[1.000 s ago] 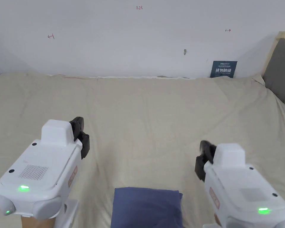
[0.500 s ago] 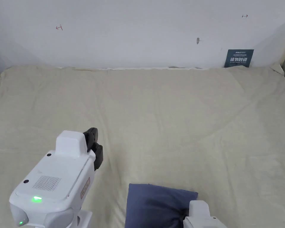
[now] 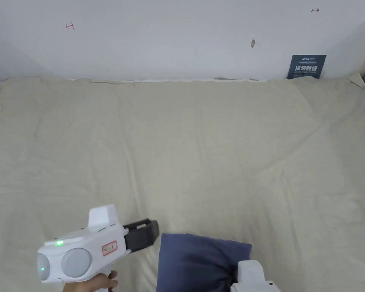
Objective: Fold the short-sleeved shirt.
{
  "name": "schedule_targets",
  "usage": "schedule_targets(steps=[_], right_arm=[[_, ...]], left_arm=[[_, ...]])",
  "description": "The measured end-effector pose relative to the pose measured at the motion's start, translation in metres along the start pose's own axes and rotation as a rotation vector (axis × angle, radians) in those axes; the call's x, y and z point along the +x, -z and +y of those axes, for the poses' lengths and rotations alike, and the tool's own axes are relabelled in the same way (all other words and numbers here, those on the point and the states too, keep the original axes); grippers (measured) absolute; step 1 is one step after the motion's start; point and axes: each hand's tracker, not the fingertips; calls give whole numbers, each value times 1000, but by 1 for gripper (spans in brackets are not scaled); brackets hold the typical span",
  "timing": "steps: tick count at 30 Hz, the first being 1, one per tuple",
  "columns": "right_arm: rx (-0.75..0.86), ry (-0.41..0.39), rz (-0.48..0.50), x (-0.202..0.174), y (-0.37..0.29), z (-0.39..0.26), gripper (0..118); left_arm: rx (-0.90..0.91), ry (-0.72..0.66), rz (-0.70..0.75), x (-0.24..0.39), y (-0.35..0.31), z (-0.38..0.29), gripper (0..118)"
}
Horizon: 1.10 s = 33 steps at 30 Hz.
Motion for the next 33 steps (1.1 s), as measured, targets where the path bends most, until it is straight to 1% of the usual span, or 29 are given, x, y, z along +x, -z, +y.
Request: schedule_targets(steps=[1,2,4,6,7,9,10,11,12,13,14,15,16,17,19,21,23,24,25,26,28,33], right_arm=[[1,0,2,1,0,0,2],[2,2,4,1,0,0,2],[1,9,8,2,1,0,2],[2,9,9,2,1,-1,2],[4,5,10,2,2,-1,2],[6,5,14,4,2,-2,2],[6,10,17,5,2,-2,2],[6,16,20,5,2,-2,2],[6,19,22,5,2,-2,2],[7,20,23,6,2,-2,2],[8,20,25,6,2,-3,2],[10,20,28,6,1,-3,2],[13,19,30,7,1,-3,2],[16,20,34,9,1,-4,2],[19,19,45,11,0,-3,2],[2,10,68,15,-1,4,2],[-44,38,103,20,-7,18,2],[-36,61,119,23,-12,25,2],[-2,75,123,26,-16,30,2],[39,74,116,26,-24,37,2],[89,52,111,26,-36,55,2],[188,18,97,22,-56,97,2]], left_arm=[[-41,-11,-19,-3,7,-6,114],[-42,-38,-36,-8,15,-11,118],[-88,-89,-68,-16,29,-19,117],[-176,-140,-117,-23,45,-28,116],[-208,-154,-125,-25,51,-30,113],[-266,-124,-135,-22,60,-39,88],[-273,-108,-130,-20,64,-43,77],[-287,-91,-130,-16,68,-48,68],[-287,-87,-133,-12,69,-51,62],[-283,-83,-140,-9,68,-54,48],[-272,-86,-157,-7,68,-56,25],[-272,-110,-188,-5,69,-57,23],[-273,-121,-185,-3,69,-57,22],[-265,-117,-156,0,69,-58,21],[-262,-75,-142,3,69,-59,18],[-249,-77,-130,7,63,-56,16],[-215,-54,-114,9,54,-49,16],[-192,-34,-113,10,48,-43,15],[-172,-16,-123,7,41,-35,15],[-149,-4,-118,5,34,-27,15],[-132,26,-88,-7,20,-8,15],[-82,102,66,-73,-16,47,15]])
